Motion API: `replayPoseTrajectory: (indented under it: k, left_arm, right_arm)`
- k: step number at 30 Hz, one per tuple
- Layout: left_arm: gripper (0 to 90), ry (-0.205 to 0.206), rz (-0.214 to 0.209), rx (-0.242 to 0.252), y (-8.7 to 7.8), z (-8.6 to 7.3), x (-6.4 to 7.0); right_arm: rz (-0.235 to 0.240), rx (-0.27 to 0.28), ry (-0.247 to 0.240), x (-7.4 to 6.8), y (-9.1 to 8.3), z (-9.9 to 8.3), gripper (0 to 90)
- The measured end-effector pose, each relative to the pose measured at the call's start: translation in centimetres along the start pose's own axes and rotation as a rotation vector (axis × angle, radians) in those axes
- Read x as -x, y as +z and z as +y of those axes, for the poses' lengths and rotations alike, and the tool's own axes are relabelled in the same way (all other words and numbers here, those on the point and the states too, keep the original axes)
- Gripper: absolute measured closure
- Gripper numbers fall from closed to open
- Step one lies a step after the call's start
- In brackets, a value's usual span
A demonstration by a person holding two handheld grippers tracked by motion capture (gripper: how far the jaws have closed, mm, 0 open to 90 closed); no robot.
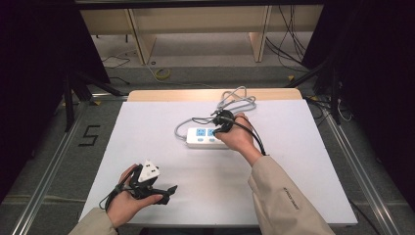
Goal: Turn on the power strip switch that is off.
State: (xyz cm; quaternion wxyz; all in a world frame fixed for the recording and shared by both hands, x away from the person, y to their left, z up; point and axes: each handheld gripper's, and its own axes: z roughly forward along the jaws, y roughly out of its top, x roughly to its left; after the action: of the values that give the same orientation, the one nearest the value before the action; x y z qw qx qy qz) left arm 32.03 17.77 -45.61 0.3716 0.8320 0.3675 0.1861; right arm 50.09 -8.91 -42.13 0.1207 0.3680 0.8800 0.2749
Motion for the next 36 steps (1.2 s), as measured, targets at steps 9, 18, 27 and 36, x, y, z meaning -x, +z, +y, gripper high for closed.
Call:
replayPoseTrajectory:
  k: [9,18,27,36]
  left_arm:
    - [9.6,-0.004,-0.001,-0.004,0.1,-0.1,0.0]
    - [9.6,0.002,0.003,-0.013,0.1,-0.1,0.1]
    - [9.6,0.002,0.005,-0.013,0.0,-0.1,0.0]
    - [9.6,0.003,0.007,-0.015,0.0,-0.1,0.0]
  right_arm:
    - [0.007,0.029,0.006,0.4,-0.7,-0.7,81.0]
    - [0.008,0.058,0.004,0.5,-2.4,-1.6,74.2]
    - [-0.01,0.084,0.032,0.7,-3.7,-2.8,65.1]
    - [-0.014,0.107,0.045,0.8,-4.7,-4.0,60.8]
